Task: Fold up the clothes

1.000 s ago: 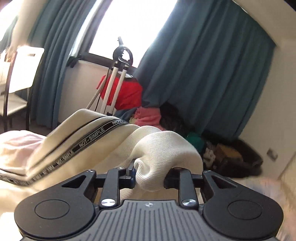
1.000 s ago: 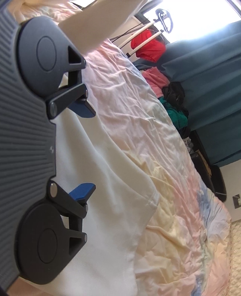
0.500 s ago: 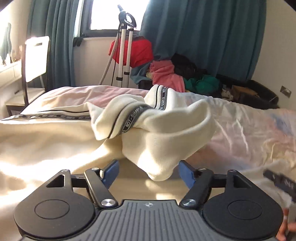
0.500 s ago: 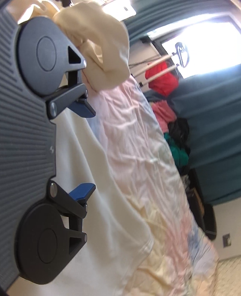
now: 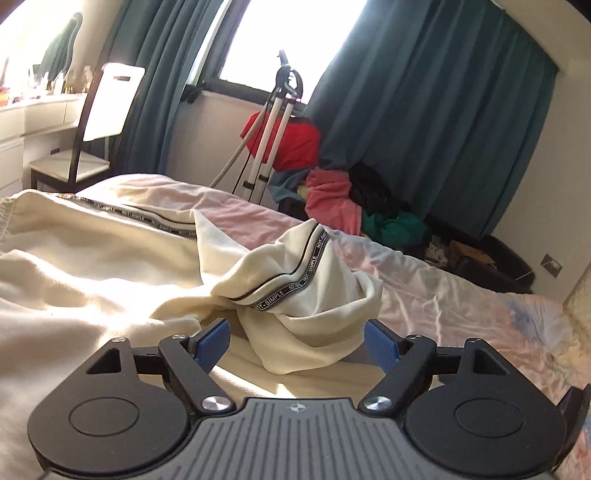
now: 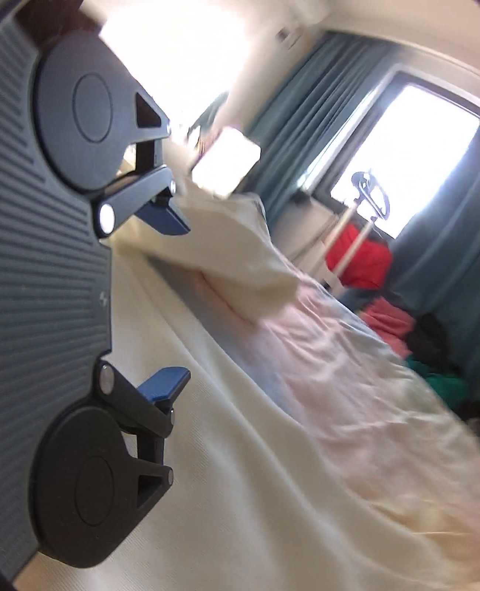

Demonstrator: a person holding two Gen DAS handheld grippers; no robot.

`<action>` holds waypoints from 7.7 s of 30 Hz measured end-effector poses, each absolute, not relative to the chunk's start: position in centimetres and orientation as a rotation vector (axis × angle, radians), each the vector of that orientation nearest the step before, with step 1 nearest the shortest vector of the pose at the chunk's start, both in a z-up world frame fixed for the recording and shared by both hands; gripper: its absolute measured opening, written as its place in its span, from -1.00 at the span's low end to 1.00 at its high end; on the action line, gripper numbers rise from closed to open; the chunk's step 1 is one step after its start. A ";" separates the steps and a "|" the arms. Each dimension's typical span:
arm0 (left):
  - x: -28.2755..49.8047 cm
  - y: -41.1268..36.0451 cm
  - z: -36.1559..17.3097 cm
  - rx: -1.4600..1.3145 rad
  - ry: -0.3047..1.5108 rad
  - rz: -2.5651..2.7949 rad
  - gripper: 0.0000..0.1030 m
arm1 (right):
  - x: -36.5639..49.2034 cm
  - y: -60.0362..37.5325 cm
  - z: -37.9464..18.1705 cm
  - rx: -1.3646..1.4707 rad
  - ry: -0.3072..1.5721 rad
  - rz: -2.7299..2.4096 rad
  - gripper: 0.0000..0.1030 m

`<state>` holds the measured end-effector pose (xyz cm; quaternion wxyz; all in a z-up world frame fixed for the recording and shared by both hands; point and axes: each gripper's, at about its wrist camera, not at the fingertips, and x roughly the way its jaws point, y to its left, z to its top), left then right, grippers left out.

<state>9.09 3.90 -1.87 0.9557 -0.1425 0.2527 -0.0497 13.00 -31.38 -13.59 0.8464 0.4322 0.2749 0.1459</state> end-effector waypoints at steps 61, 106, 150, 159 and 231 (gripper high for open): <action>17.7 7.9 -11.2 -0.321 0.622 -0.102 0.58 | 24.4 -46.0 -15.5 1.198 0.446 -0.346 0.29; 21.9 0.1 -12.8 0.485 0.539 -0.325 -0.95 | 24.2 -50.2 -13.2 0.736 0.453 -0.432 -0.77; 1.8 5.3 -1.9 0.048 0.523 -0.044 0.99 | 3.1 -29.7 -3.1 0.145 0.472 0.018 0.55; 3.3 7.9 -3.2 -0.062 0.600 0.090 0.99 | 3.7 -30.2 -4.1 0.168 0.504 0.001 0.55; -2.2 34.2 -2.8 -1.153 0.389 0.306 -0.86 | 1.2 -50.9 -7.8 0.987 0.330 -0.564 -0.89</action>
